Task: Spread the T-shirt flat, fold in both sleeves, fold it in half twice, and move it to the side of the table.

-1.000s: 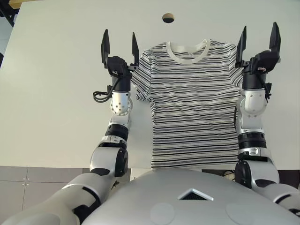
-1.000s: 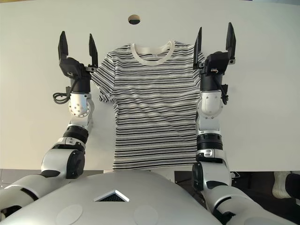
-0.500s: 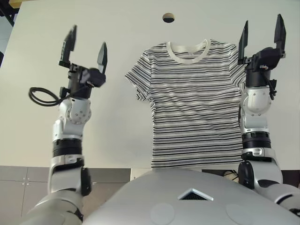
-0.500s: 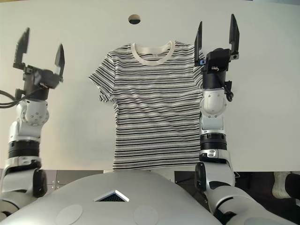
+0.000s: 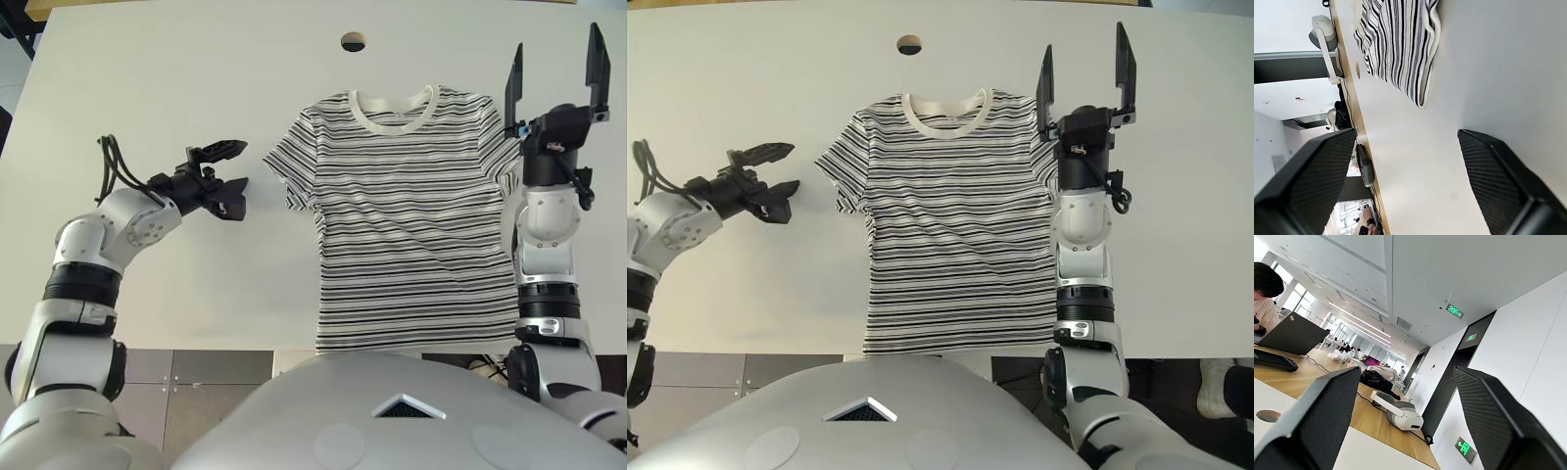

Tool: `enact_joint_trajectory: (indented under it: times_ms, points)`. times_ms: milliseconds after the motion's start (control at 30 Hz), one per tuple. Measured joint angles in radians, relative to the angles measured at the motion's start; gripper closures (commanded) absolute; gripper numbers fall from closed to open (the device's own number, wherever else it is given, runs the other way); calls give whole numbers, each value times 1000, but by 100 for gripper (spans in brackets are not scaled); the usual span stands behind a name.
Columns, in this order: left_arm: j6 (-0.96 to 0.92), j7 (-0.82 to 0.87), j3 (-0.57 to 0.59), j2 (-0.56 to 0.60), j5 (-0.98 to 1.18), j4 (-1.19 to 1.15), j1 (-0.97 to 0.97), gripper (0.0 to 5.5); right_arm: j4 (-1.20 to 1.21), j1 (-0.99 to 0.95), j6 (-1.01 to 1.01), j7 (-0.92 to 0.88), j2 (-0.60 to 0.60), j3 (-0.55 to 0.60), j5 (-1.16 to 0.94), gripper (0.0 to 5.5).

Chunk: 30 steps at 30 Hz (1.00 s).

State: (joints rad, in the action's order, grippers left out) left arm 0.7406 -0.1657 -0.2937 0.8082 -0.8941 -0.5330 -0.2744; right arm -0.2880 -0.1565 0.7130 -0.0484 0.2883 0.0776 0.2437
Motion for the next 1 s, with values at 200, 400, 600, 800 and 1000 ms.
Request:
enact_joint_trajectory:
  times_ms: [200, 400, 600, 800, 1000]
  points:
    - [-1, 61, -123, -47, -29, -80, -122, 163, 2, 9, -4, 0, 0, -6, 1, 199]
    - [-23, 159, -219, -104, -41, -189, -214, 163, 2, 18, -12, -3, -4, -14, 1, 199]
    - [-28, 212, -271, -107, -37, -238, -242, 163, 4, 26, -13, -7, -2, -10, -1, 199]
    - [-63, 274, -332, -147, -37, -308, -277, 280, 5, 32, -14, -16, -2, -1, -8, 205]
    - [-65, 278, -357, -147, -29, -320, -275, 383, 5, 32, -14, -9, -1, 1, -32, 205]
